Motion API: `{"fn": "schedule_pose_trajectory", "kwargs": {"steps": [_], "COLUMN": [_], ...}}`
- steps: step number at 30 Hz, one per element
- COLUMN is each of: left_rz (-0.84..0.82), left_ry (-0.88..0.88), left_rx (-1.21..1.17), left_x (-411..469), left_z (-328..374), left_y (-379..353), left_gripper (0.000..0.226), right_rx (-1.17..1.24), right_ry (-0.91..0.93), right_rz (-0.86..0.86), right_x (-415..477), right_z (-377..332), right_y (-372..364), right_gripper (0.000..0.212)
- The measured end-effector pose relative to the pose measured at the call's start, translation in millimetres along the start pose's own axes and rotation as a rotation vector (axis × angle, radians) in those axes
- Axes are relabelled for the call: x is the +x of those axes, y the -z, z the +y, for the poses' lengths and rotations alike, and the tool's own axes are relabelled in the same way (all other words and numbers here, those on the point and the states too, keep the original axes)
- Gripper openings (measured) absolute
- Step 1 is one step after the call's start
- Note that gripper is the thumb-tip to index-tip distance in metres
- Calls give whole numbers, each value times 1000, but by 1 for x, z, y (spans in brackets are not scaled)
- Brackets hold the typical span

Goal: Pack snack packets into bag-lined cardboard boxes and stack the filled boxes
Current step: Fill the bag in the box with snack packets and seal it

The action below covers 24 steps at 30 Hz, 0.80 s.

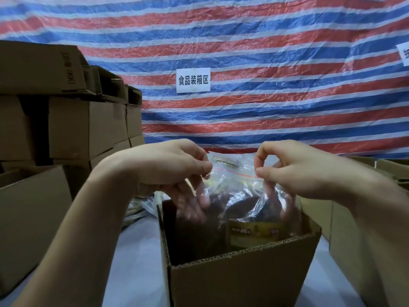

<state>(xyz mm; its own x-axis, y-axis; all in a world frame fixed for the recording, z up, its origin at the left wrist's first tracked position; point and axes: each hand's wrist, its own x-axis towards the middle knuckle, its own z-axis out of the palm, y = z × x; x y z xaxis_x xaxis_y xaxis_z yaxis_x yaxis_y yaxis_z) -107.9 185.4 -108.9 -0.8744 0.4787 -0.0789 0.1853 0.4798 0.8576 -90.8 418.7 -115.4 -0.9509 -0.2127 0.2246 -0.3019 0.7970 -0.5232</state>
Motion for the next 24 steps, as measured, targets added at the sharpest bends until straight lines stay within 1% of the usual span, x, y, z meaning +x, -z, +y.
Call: {"fn": "schedule_pose_trajectory", "kwargs": {"steps": [3, 6, 8, 10, 12, 13, 14, 16, 17, 19, 21, 23, 24], "left_rz": [70, 148, 126, 76, 18, -12, -29, -38, -48, -75, -89, -71, -58], "left_ry": [45, 28, 11, 23, 98, 145, 180, 221, 235, 255, 269, 223, 195], "left_rx": [218, 432, 437, 456, 563, 625, 697, 846, 883, 890, 872, 901, 921], "left_x": [3, 1, -5, -11, -10, -6, -1, 11, 15, 20, 20, 17, 15], "left_z": [2, 7, 12, 15, 14, 13, 12, 9, 7, 6, 6, 7, 7], "left_y": [-6, -11, -17, -22, -30, -36, -43, -52, -54, -54, -52, -49, -48], "left_gripper": [17, 12, 4, 13, 17, 15, 11, 14, 15, 10, 11, 6, 7], "right_rx": [24, -36, -68, -83, -141, -179, -220, -299, -316, -287, -244, -231, -240], "right_ry": [-41, -44, -44, -56, -70, -74, -74, -60, -46, -13, 20, 45, 35], "right_rz": [-100, -64, -56, -87, -121, -131, -133, -114, -108, -125, -151, -172, -185], "right_x": [-1, 3, 4, 4, 4, 5, 5, 6, 6, 4, 1, -1, -1], "right_z": [-3, -5, -5, -5, -5, -5, -6, -7, -8, -9, -12, -16, -19], "right_y": [-5, -12, -16, -19, -21, -23, -24, -27, -28, -28, -27, -26, -26], "right_gripper": [5, 12, 15, 16, 18, 18, 18, 18, 19, 20, 19, 38, 47]}}
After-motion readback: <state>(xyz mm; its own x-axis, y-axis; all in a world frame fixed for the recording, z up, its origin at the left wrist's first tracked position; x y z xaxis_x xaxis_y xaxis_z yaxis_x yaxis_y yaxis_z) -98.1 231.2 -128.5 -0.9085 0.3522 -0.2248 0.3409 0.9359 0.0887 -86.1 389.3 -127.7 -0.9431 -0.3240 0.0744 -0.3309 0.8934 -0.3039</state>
